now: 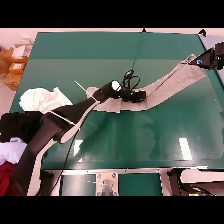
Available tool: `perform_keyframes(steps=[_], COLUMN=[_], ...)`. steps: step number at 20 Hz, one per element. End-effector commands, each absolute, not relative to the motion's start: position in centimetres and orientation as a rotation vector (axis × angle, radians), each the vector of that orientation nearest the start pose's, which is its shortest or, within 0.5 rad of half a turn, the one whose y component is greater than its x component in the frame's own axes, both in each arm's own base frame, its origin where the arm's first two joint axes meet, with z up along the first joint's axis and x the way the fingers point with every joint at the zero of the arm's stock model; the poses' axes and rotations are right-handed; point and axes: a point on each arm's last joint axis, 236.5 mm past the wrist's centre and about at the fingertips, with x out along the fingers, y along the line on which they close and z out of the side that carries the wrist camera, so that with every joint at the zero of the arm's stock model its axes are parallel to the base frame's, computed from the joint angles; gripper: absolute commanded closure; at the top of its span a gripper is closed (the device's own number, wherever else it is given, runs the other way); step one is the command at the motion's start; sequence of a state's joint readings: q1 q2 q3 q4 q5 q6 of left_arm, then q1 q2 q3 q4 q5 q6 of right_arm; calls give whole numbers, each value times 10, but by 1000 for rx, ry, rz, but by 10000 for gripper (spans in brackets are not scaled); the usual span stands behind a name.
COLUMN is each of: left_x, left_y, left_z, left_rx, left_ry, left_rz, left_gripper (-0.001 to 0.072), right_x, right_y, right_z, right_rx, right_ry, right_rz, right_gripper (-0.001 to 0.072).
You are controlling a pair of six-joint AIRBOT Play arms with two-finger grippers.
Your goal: Fold the shirts.
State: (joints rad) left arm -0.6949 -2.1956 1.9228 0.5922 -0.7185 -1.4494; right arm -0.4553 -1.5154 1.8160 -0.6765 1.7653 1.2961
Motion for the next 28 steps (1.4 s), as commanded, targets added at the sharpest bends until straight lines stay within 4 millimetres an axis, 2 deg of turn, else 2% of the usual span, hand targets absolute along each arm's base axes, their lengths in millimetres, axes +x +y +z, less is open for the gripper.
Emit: perform_keyframes(steps=[1, 3, 4, 5, 7, 8, 10, 12, 14, 16, 18, 21, 22, 23, 24, 25, 26, 27, 28], left_x=[417, 417, 422, 430, 450, 459, 467, 470, 472, 475, 478, 477, 476, 475, 476, 476, 476, 476, 476], left_y=[-519, -496, -473, -439, -359, -314, -239, -185, -146, -121, -104, -97, -97, -97, -97, -97, -97, -97, -97], left_z=[-68, -51, -42, -32, -9, 5, 35, 65, 86, 99, 100, 98, 97, 97, 97, 97, 97, 97, 97], left_rx=[-545, -473, -406, -326, -175, -109, -53, -76, -116, -126, -124, -98, -84, -78, -70, -63, -62, -62, -62], left_ry=[1210, 1244, 1269, 1298, 1329, 1336, 1343, 1332, 1307, 1273, 1264, 1267, 1268, 1268, 1265, 1264, 1264, 1264, 1264], left_rz=[-891, -951, -958, -927, -799, -722, -598, -528, -470, -443, -431, -445, -457, -461, -467, -472, -470, -470, -470], left_gripper=[688, 688, 688, 689, 688, 688, 687, 687, 687, 687, 687, 686, 686, 687, 687, 687, 687, 687, 687], right_x=[408, 408, 408, 408, 408, 408, 413, 418, 421, 426, 435, 445, 443, 434, 424, 420, 422, 430, 441], right_y=[9, 13, 19, 28, 56, 72, 118, 167, 217, 273, 329, 406, 425, 442, 453, 454, 445, 430, 406], right_z=[193, 193, 195, 198, 202, 202, 198, 182, 155, 122, 89, 37, 12, -10, -28, -33, -31, -22, -10], right_rx=[539, 553, 562, 575, 570, 563, 562, 563, 577, 610, 634, 702, 694, 677, 639, 607, 589, 583, 585], right_ry=[1082, 1091, 1095, 1097, 1107, 1116, 1131, 1144, 1169, 1174, 1152, 1106, 1113, 1136, 1160, 1170, 1179, 1183, 1187], right_rz=[617, 615, 626, 646, 703, 722, 765, 781, 775, 768, 749, 724, 710, 710, 729, 748, 751, 751, 745], right_gripper=[699, 699, 699, 699, 698, 698, 698, 698, 698, 698, 698, 697, 657, 470, 213, 160, 160, 160, 160])
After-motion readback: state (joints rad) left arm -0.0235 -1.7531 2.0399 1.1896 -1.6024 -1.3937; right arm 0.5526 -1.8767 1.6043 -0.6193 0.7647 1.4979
